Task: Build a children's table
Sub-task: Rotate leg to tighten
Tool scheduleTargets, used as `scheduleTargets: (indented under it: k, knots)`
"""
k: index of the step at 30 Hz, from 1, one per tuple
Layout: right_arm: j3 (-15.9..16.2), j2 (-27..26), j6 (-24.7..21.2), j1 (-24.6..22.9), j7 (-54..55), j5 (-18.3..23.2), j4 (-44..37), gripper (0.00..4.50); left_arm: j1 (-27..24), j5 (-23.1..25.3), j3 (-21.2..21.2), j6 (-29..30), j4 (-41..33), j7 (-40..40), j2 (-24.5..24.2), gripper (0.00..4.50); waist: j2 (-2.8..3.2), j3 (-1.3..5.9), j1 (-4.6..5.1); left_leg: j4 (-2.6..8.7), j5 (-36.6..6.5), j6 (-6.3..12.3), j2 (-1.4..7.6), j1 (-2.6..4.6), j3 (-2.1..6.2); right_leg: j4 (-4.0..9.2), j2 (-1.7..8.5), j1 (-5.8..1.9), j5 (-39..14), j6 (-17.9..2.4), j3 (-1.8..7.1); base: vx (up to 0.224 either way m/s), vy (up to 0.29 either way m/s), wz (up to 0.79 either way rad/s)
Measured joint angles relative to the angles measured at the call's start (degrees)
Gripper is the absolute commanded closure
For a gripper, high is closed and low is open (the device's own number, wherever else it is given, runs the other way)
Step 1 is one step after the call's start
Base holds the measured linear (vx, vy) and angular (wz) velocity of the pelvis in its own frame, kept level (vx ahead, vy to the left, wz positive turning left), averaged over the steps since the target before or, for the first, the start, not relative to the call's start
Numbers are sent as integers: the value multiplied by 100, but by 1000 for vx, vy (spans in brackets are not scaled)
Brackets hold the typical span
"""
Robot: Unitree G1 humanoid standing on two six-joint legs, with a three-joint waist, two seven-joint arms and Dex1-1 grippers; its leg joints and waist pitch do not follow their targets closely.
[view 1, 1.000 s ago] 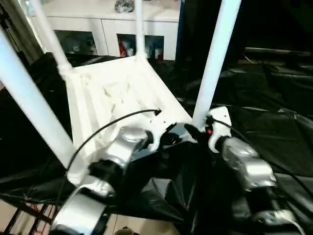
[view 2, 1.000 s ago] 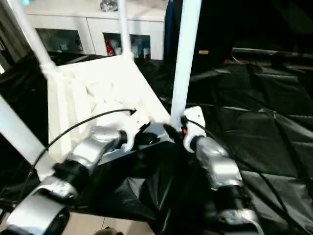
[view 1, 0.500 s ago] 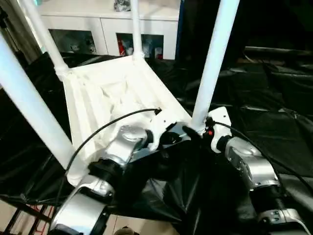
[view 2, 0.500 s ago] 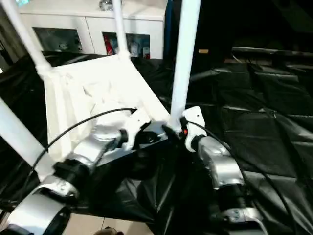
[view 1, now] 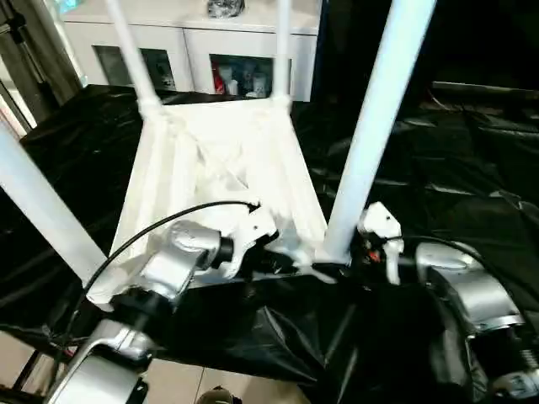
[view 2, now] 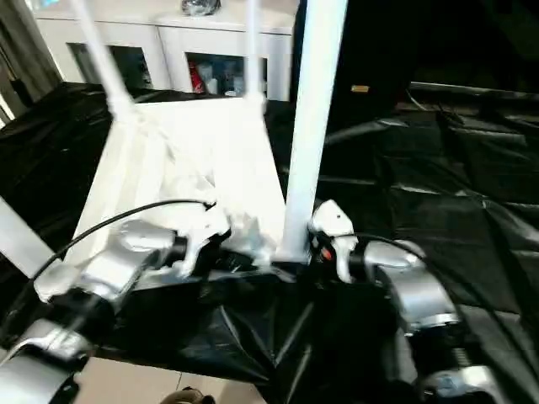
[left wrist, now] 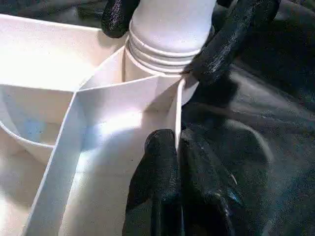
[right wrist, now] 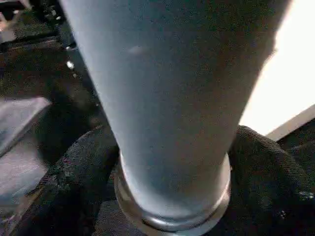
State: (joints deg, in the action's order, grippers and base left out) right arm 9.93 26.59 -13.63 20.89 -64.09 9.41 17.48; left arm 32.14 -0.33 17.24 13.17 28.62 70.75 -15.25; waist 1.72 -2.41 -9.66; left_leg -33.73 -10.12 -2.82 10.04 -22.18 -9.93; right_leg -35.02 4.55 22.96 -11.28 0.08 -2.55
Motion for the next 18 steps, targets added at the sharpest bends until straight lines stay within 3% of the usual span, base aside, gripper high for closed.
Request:
scheduleTargets:
  k: [5,6,18]
  knots:
    - [12,22,-25,-1,-134,51,-25,74,-6,-37,3,13,-24,120,-63,450,-5,-3,-6,1,0,0,0,-1,0,0,0,1,0,0,-1,0,0,0]
    - [13,23,-47,-1,-143,87,-25,99,-6,-46,3,14,-24,133,-69,450,-5,-3,-10,1,0,0,0,-1,0,0,0,1,0,0,-1,0,0,0]
    - [12,2,-142,-43,-212,170,-61,179,-26,-55,34,48,-83,213,-117,450,-16,-10,-31,0,0,0,0,-4,0,0,0,3,0,0,-1,0,0,0]
